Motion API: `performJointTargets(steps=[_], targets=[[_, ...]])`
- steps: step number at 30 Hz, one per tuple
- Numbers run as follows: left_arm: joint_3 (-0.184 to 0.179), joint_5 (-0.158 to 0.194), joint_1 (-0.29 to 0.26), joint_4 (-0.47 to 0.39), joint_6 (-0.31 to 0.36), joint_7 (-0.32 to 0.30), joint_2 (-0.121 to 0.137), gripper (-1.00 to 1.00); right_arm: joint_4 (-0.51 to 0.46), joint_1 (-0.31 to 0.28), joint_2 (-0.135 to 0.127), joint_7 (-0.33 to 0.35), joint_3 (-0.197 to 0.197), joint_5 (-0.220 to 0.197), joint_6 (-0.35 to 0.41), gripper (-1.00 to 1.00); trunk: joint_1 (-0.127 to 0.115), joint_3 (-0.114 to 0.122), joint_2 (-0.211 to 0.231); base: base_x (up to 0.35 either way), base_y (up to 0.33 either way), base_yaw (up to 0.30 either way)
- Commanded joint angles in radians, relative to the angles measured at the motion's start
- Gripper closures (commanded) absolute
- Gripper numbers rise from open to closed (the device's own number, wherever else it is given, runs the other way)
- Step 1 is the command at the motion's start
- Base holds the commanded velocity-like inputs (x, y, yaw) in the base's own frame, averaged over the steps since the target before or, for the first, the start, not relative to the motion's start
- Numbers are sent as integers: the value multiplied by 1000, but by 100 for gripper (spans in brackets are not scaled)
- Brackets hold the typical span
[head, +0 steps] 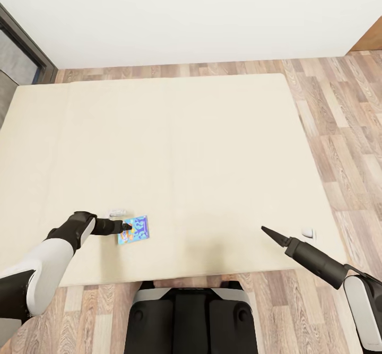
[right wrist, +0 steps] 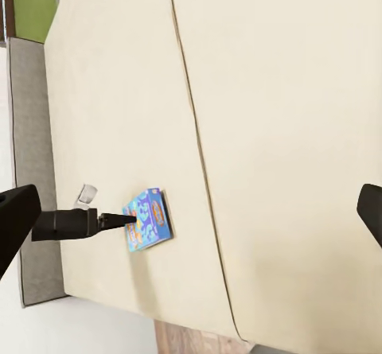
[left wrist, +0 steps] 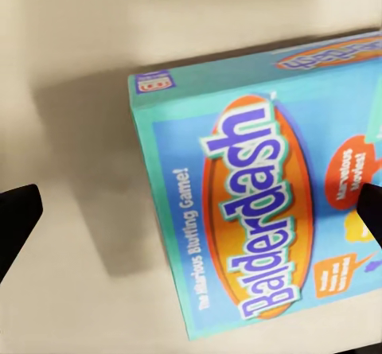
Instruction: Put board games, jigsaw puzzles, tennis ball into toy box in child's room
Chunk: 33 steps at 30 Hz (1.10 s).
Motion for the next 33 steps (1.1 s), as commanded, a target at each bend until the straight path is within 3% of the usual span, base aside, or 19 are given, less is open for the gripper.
performJointTargets(steps=[1,33], targets=[[9,-11,1,3,4,-9,-27,-100,0,0,0,2,-1,-2,5,-100,1,-1,-1,0,-72,0],[10,2,1,2,4,-11,-28,-100,0,0,-3,2,-4,-1,5,-100,1,-1,-1,0,-80,0]])
